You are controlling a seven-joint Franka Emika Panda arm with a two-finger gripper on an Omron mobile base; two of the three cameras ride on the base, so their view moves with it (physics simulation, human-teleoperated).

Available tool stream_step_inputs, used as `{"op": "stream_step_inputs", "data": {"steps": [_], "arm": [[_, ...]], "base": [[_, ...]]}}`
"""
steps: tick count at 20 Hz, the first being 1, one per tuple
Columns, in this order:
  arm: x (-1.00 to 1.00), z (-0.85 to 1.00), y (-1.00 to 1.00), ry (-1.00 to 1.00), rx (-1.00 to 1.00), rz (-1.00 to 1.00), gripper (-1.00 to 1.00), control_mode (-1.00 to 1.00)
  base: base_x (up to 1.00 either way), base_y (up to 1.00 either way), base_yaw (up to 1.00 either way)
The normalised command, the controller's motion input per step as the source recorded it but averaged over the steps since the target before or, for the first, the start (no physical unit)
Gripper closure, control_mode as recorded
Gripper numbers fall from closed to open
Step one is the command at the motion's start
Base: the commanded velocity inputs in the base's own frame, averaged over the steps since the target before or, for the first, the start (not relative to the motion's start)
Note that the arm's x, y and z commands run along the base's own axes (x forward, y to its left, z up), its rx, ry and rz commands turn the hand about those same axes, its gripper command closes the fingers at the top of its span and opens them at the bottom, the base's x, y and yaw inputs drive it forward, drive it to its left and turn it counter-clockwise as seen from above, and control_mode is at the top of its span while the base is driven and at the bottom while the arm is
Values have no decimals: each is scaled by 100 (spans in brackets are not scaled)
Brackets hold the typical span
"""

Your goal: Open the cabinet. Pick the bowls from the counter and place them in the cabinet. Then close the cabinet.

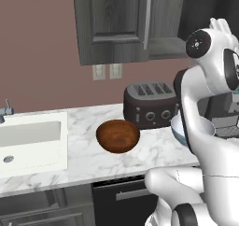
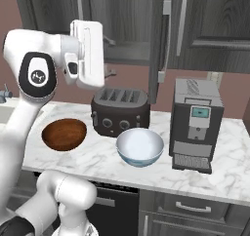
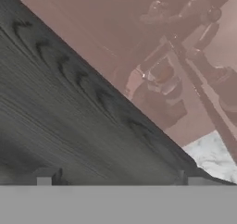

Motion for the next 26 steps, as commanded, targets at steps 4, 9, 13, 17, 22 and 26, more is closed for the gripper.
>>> {"op": "stream_step_inputs", "data": {"steps": [4,9,13,17,22,26], "arm": [[-19,3,11,17,-8,6,-100,-100],[-6,-1,22,9,-5,14,-100,-100],[0,-16,26,0,0,13,-100,-100],[2,-13,36,0,-4,21,-100,-100],[8,-1,33,11,-12,22,-100,-100],[15,0,34,11,-18,24,-100,-100]], "base": [[0,0,0],[0,0,0],[0,0,0],[0,0,0],[0,0,0],[0,0,0]]}}
